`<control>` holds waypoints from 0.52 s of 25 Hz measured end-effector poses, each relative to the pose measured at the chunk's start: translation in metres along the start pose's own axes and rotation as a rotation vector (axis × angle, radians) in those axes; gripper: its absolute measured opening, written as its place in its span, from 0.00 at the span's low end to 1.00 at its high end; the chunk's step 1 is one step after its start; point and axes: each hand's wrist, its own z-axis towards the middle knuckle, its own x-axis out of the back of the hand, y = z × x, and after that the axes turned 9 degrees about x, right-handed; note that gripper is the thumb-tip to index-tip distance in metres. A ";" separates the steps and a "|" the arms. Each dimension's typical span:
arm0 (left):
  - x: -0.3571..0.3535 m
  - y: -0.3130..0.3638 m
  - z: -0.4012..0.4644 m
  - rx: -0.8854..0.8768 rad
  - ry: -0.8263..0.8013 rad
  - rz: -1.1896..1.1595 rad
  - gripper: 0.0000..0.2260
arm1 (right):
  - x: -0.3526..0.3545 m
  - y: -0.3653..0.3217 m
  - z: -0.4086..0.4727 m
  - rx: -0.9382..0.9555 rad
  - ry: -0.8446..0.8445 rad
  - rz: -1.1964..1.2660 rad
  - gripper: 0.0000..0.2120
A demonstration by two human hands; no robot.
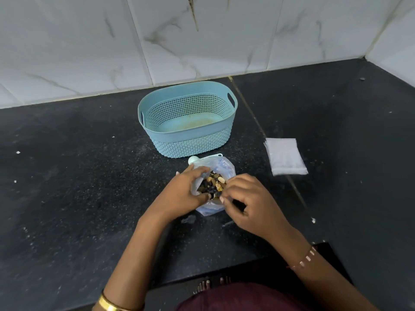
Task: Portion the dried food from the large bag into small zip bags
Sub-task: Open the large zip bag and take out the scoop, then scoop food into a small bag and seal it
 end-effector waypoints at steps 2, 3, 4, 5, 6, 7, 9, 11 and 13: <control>-0.001 0.003 -0.002 -0.014 0.014 0.020 0.28 | 0.002 0.002 0.010 0.025 -0.034 -0.114 0.09; -0.001 0.003 -0.003 -0.017 0.010 0.034 0.28 | 0.002 0.004 0.013 0.030 -0.066 -0.172 0.11; 0.000 0.003 -0.004 -0.018 0.005 0.046 0.28 | 0.004 0.007 0.015 0.022 -0.088 -0.222 0.12; 0.001 0.001 -0.004 -0.017 0.001 0.056 0.29 | 0.004 0.010 0.015 0.003 -0.092 -0.256 0.13; 0.002 0.000 -0.004 -0.019 -0.001 0.065 0.29 | 0.005 0.014 0.014 -0.019 -0.076 -0.272 0.13; 0.002 -0.002 -0.004 -0.023 0.000 0.071 0.29 | 0.005 0.018 0.012 -0.040 -0.054 -0.271 0.14; 0.003 -0.004 -0.004 -0.023 -0.003 0.052 0.29 | 0.005 0.020 0.008 -0.078 -0.028 -0.245 0.14; 0.004 -0.003 -0.003 -0.004 -0.022 0.013 0.28 | 0.003 0.020 0.007 -0.134 0.002 -0.141 0.11; 0.007 0.001 -0.002 -0.006 0.016 0.033 0.24 | 0.008 0.019 0.010 -0.266 0.092 0.064 0.04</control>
